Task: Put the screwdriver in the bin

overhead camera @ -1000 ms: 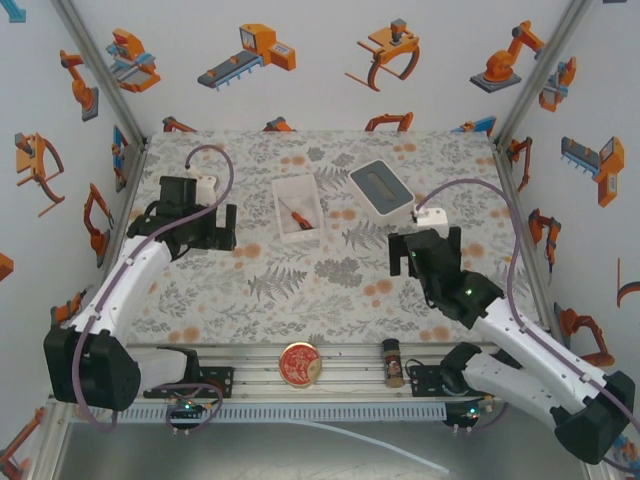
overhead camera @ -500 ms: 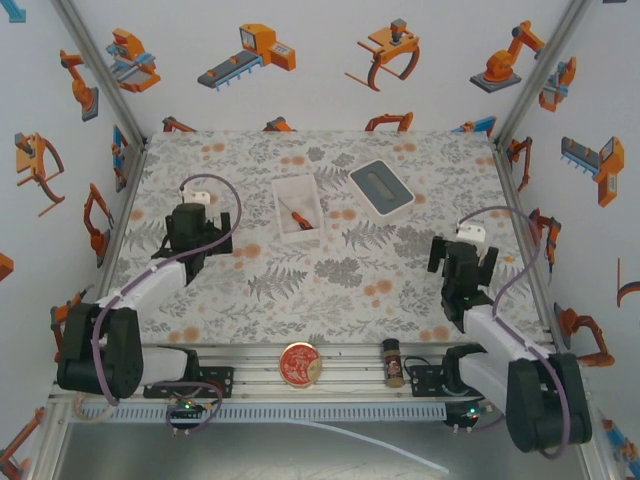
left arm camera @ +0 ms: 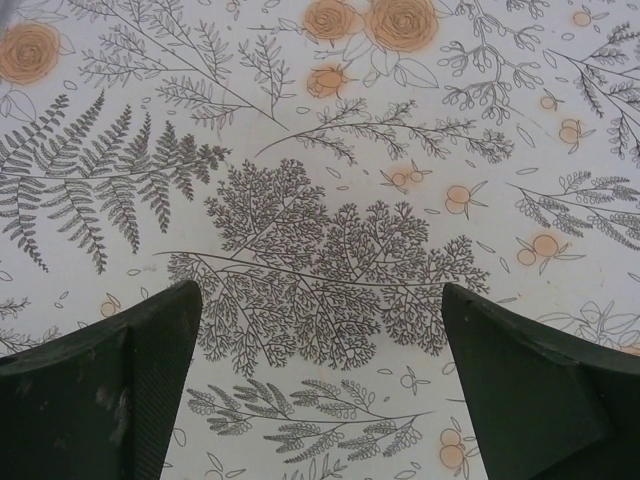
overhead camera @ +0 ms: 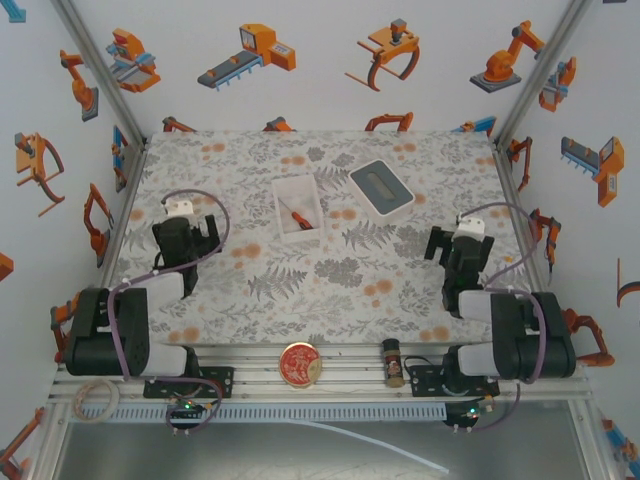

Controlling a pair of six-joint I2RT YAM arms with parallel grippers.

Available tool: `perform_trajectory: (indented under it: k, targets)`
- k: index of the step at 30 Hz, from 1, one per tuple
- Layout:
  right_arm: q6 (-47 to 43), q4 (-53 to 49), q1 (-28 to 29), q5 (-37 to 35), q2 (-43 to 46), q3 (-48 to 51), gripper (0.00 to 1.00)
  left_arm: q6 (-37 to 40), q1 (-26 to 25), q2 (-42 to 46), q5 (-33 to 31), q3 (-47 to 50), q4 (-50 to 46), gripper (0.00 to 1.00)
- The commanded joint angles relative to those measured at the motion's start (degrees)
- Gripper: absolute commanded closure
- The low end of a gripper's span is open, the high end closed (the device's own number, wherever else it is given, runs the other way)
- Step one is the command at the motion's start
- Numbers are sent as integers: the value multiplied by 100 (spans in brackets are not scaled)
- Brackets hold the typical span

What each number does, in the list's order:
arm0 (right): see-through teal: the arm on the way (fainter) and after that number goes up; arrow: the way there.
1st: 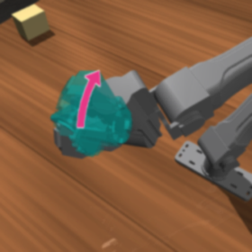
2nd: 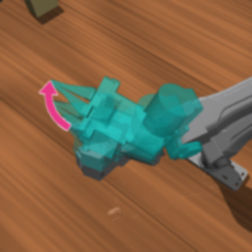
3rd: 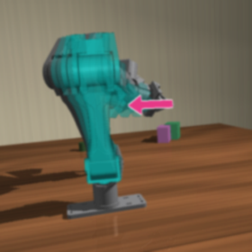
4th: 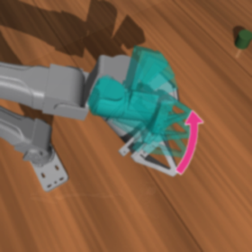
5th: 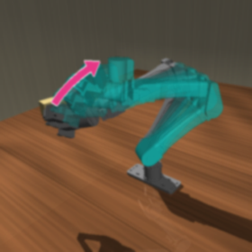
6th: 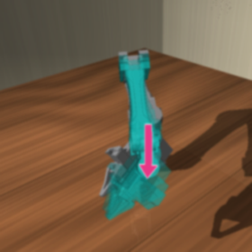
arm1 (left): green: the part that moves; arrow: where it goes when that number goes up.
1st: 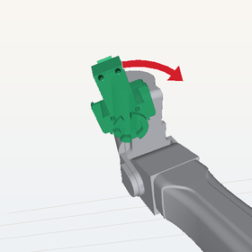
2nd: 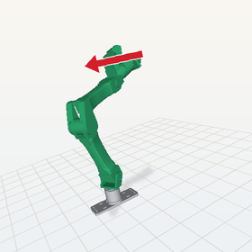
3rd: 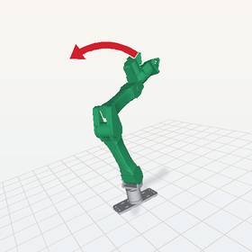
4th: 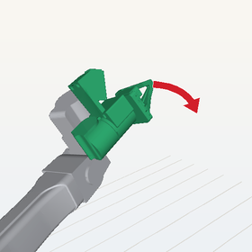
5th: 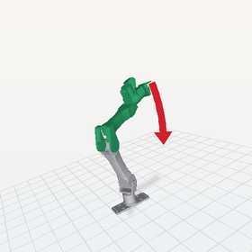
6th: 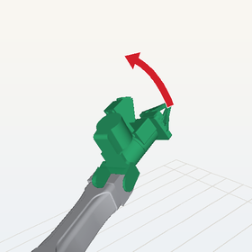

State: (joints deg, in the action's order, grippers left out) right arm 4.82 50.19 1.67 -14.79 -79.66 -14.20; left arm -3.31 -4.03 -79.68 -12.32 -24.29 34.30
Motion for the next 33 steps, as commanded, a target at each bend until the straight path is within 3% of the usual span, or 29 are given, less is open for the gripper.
perform_trajectory:
  k: [1, 3, 8, 12, 14, 33]
  targets:
    - [-175, 854, -96, 507, -573, -153, 0, 56, 129, -137, 232, 95, 814, 3]
    - [-248, 1339, -113, 664, -972, -160, 1, 56, 156, -297, 304, 179, 1099, 3]
    - [-49, 649, -270, 789, -883, -457, 0, 136, 184, -989, 599, 633, 2631, 3]
    - [-30, 78, -292, 783, -880, -748, 1, 71, 182, -923, 430, 198, 1651, 3]
    - [-34, 86, -286, 743, -884, -742, 1, 135, 189, -833, 649, 103, 1323, 3]
    - [-34, 78, -290, 752, -877, -743, 1, 145, 206, -878, 713, 100, 1394, 3]
